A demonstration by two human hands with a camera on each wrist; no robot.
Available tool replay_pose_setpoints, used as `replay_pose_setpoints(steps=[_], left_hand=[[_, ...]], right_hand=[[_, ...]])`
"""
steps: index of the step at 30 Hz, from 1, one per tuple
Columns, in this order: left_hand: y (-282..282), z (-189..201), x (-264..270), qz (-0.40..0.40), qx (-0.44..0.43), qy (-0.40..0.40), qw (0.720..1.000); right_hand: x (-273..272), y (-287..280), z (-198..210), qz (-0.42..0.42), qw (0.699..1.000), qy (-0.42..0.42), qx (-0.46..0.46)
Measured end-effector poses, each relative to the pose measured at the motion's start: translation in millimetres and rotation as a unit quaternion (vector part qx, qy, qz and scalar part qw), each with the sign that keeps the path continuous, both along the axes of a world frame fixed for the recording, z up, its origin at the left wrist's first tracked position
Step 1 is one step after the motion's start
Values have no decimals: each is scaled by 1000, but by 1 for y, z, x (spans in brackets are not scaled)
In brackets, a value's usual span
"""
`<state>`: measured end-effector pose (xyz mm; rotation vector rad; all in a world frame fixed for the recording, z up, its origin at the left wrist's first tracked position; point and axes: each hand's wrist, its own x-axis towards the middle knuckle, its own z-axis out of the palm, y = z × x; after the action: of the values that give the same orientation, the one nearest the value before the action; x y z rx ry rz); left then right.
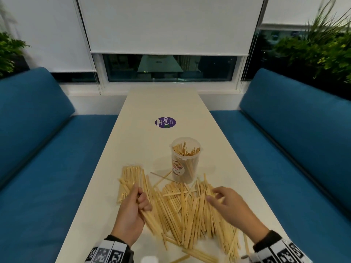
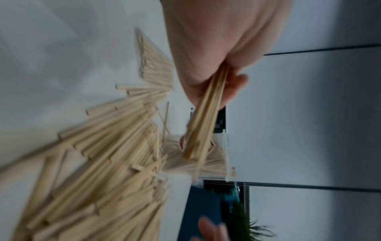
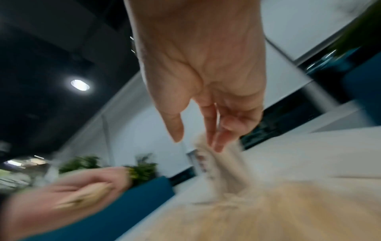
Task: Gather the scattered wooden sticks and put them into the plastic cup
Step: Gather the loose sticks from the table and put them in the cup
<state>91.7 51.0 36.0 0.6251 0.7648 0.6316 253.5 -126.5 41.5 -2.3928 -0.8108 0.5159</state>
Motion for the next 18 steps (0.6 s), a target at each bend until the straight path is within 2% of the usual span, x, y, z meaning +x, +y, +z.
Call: replay_pose_setpoints(steps=[3, 7, 14, 18], left_hand=[[1, -13, -9, -20, -7, 18, 1000], [0, -25, -16, -30, -26, 37, 999], [-4, -29, -16, -45, -25, 61, 997], [-4, -29, -17, -44, -24, 66, 997]], right_hand=[[31, -27, -26, -84, 986, -31, -140], [37, -39, -44, -87, 967, -13, -237], [11, -16, -56, -71, 970, -31, -229], [7, -7, -62, -84, 980, -2, -179]])
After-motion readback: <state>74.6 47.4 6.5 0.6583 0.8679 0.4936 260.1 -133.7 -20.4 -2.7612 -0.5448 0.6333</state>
